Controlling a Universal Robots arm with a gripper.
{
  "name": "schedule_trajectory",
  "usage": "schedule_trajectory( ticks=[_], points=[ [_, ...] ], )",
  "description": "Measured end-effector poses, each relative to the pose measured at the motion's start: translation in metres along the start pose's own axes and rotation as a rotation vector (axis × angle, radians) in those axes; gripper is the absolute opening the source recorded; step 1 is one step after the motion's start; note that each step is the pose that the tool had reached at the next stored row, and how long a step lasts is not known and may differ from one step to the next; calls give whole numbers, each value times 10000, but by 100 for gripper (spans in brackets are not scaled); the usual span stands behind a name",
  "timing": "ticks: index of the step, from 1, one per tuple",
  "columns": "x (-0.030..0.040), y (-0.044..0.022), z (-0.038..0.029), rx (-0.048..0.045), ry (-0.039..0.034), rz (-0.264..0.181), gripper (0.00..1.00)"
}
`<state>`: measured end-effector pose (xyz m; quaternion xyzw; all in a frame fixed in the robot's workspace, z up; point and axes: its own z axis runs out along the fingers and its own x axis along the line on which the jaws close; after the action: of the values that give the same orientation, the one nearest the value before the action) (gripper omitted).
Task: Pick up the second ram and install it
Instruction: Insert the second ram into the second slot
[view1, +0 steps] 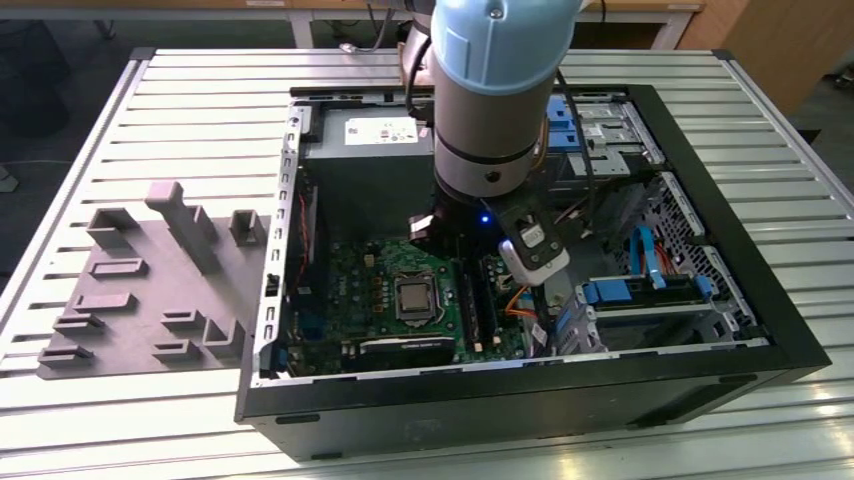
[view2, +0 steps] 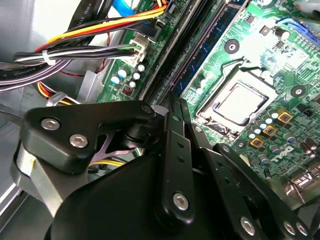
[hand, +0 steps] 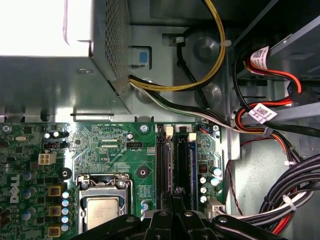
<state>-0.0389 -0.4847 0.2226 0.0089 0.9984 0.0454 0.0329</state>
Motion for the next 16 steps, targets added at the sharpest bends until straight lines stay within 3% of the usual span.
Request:
schedule_trajectory(
  ticks=[16],
  points=[
    [2,-2,24,-3,-1,-2,11]
  ],
)
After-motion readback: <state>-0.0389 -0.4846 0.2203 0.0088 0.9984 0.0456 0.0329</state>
